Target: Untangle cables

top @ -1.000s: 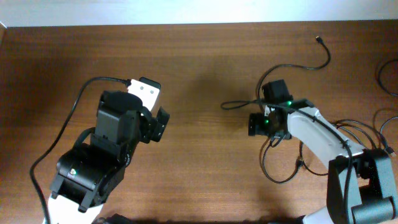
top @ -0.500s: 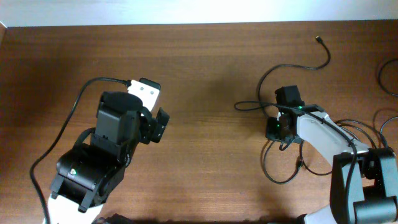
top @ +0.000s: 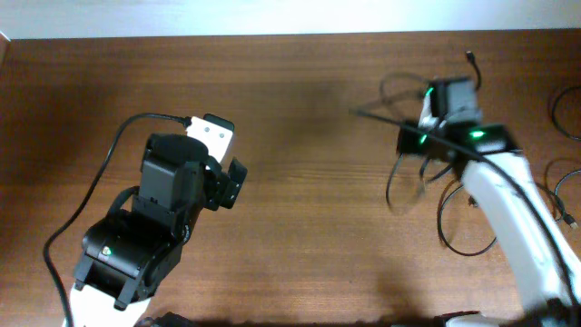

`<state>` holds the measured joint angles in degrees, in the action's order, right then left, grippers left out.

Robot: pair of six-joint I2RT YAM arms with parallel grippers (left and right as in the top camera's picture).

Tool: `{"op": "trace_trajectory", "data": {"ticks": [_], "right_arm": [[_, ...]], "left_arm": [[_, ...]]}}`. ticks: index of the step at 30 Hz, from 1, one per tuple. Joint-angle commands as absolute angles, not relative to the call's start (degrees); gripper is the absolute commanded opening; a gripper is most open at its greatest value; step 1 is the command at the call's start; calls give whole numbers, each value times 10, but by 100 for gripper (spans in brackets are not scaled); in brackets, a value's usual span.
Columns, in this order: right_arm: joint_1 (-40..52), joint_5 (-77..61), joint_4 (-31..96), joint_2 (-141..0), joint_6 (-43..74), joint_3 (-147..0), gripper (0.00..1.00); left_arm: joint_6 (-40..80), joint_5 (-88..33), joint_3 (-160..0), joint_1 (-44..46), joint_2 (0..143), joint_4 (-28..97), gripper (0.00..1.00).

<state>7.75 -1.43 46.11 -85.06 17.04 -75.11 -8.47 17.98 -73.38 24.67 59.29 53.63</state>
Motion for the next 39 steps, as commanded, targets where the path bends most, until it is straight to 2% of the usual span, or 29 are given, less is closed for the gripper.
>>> {"op": "trace_trajectory", "data": {"ticks": [1,5,8,12,18,22,32,39], "right_arm": [[79,-20,499,-804,163,-884,4],[80,-26,506,-801,163,-1035,4],[79,-6,463,-801,163,-1088,4],[71,77,376,-813,159,-1090,4],[34,102,338,-885,95,-1090,4],[-31,102,330,-956,93,-1090,4],[-202,76,395,-1055,93,-1090,4],[-252,-22,467,-1131,92,-1081,4]], "left_arm": [[-78,184,-736,245,588,536,99],[-77,182,-736,245,588,537,99],[-77,182,-736,245,588,537,99],[-77,182,-736,245,588,537,99],[-78,182,-736,245,588,539,99],[-78,194,-736,245,588,543,99],[-77,223,-735,245,588,552,99],[-70,222,-735,245,588,561,99]]}}
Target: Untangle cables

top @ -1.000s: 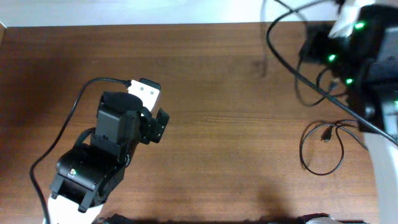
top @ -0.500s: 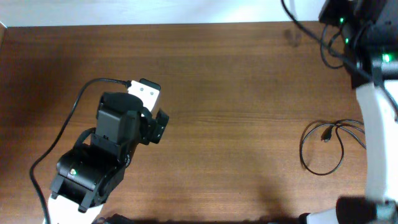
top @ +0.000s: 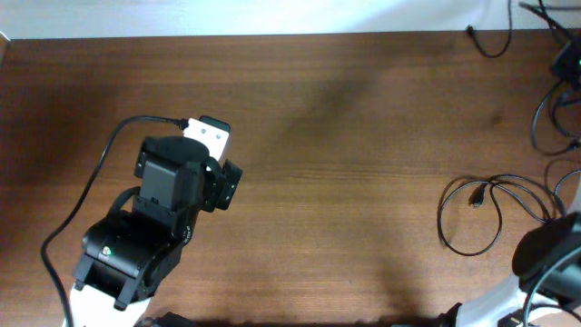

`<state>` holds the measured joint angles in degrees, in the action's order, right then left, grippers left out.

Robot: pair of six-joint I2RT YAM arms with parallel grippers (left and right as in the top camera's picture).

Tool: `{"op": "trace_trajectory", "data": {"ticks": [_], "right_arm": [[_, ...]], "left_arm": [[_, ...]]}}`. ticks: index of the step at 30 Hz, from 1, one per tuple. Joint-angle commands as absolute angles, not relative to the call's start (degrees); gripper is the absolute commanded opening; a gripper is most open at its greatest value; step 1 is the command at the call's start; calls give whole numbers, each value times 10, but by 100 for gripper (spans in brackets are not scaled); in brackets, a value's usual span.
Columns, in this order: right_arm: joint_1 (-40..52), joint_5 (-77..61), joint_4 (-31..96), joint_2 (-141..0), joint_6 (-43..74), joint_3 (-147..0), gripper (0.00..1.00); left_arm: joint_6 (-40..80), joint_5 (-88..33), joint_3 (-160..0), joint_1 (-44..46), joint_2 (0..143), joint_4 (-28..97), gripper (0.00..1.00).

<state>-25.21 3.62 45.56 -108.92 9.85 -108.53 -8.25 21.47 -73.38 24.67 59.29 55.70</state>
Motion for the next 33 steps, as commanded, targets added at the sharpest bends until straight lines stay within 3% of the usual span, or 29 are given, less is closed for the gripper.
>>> {"op": "trace_trajectory", "data": {"ticks": [1,14,27,29,31,33], "right_arm": [[-251,-31,470,-1143,92,-1078,4],[-216,-46,486,-1197,92,-1063,4],[-181,-40,448,-1091,92,-1083,4],[-194,33,447,-1064,93,-1086,55],[-223,81,466,-1063,111,-1085,71],[-261,82,489,-1075,199,-1072,69]], "left_arm": [[-69,221,-735,245,588,562,99],[-69,221,-735,245,588,578,99],[-69,221,-735,245,589,578,99],[-69,221,-735,245,589,580,99],[-69,220,-735,245,589,585,99],[-67,216,-735,245,589,584,99]]}}
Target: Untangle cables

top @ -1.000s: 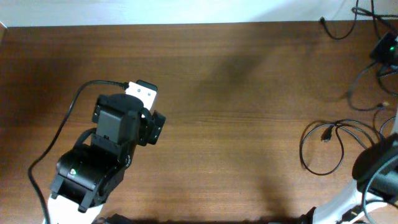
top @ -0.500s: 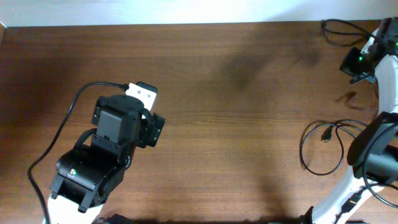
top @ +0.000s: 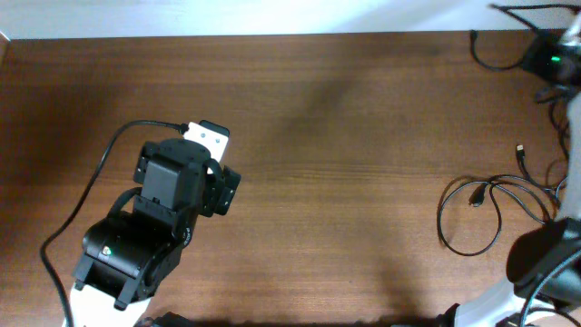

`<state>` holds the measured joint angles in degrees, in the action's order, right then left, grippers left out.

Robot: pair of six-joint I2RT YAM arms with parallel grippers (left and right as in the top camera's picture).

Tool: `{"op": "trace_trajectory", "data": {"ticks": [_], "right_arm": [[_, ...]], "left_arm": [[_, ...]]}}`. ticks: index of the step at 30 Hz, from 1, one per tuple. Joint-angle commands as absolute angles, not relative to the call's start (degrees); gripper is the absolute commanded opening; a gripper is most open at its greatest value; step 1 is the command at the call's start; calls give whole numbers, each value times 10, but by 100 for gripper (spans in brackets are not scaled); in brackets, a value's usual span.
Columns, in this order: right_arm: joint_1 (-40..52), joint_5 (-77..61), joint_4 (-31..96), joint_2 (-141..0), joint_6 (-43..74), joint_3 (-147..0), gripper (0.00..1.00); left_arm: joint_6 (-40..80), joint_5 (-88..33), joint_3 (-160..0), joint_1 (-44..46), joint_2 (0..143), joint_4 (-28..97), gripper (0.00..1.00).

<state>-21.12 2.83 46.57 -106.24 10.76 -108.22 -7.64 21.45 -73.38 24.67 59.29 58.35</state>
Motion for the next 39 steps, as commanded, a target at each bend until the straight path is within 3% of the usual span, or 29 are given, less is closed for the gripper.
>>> {"op": "trace_trajectory", "data": {"ticks": [1,11,19,33,39], "right_arm": [[-275,77,496,-1081,242,-1063,69],[-300,37,458,-1107,384,-936,78],[-300,34,486,-1107,703,-830,78],[-300,27,443,-1108,1057,-829,79],[-301,81,448,-1117,1079,-829,73]], "left_arm": [[-67,216,-735,245,589,584,99],[-67,216,-735,245,589,587,99],[-67,216,-735,245,589,587,99],[-67,216,-735,245,589,592,99],[-67,216,-735,245,589,595,99]]}}
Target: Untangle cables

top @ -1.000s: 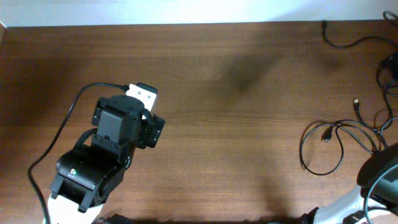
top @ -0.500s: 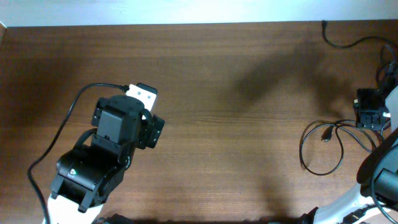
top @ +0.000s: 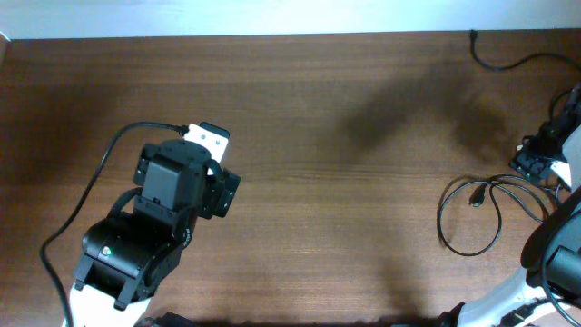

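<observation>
A black cable loop (top: pixel 451 238) lies on the wooden table (top: pixel 345 209) at the right, with a plug end (top: pixel 474 199) inside it and more strands running off the right edge. A second black cable (top: pixel 495 64) curves along the far right corner, its plug (top: pixel 473 36) by the back edge. My right gripper (top: pixel 536 156) hovers at the right edge just above the loop; its jaws are too small and dark to read. My left gripper (top: pixel 227 189) rests at the left, far from all cables, with its jaw state unclear from above.
The left arm's own black lead (top: pixel 95 182) arcs over the table at the far left. The white wall strip (top: pixel 272 16) borders the table's back edge. The right arm's white link (top: pixel 563 227) crosses the cables at the right edge.
My right gripper has come down from the far right corner to the right edge beside the loop. The cable in the far corner now lies flatter. The left arm is unchanged.
At first my right gripper held a tangle of cables raised over the middle right of the table. Then it was at the far right corner with strands hanging from it, one loop left lying on the table. Now it sits lower, by that loop.
</observation>
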`<state>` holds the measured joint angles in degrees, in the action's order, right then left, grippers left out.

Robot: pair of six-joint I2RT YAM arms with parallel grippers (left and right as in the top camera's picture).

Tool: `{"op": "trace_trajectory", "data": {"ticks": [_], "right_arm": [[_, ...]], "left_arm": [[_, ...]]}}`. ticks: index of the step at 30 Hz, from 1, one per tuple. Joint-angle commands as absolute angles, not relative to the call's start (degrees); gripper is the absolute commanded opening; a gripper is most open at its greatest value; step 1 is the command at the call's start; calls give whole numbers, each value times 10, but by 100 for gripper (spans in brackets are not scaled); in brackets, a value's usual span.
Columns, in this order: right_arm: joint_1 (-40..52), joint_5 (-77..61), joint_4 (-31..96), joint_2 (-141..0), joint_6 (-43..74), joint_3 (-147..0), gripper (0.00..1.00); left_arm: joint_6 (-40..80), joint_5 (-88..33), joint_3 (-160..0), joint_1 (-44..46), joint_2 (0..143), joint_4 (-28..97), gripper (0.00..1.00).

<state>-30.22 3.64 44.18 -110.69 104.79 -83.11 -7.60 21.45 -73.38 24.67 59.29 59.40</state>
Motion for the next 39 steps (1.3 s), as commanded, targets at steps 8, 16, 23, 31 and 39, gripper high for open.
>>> {"op": "trace_trajectory", "data": {"ticks": [8,16,23,31,39], "right_arm": [[-313,123,461,-1176,1076,-827,72],[-313,140,458,-1183,1074,-827,54],[-313,140,437,-1183,1059,-827,36],[-313,141,438,-1185,1053,-827,40],[-313,151,425,-1185,1053,-810,35]], "left_arm": [[-67,216,-735,245,589,604,99],[-67,216,-735,245,589,604,99],[-67,205,-735,245,589,604,99],[-67,205,-735,245,589,604,99],[-67,206,-735,245,589,606,99]]}}
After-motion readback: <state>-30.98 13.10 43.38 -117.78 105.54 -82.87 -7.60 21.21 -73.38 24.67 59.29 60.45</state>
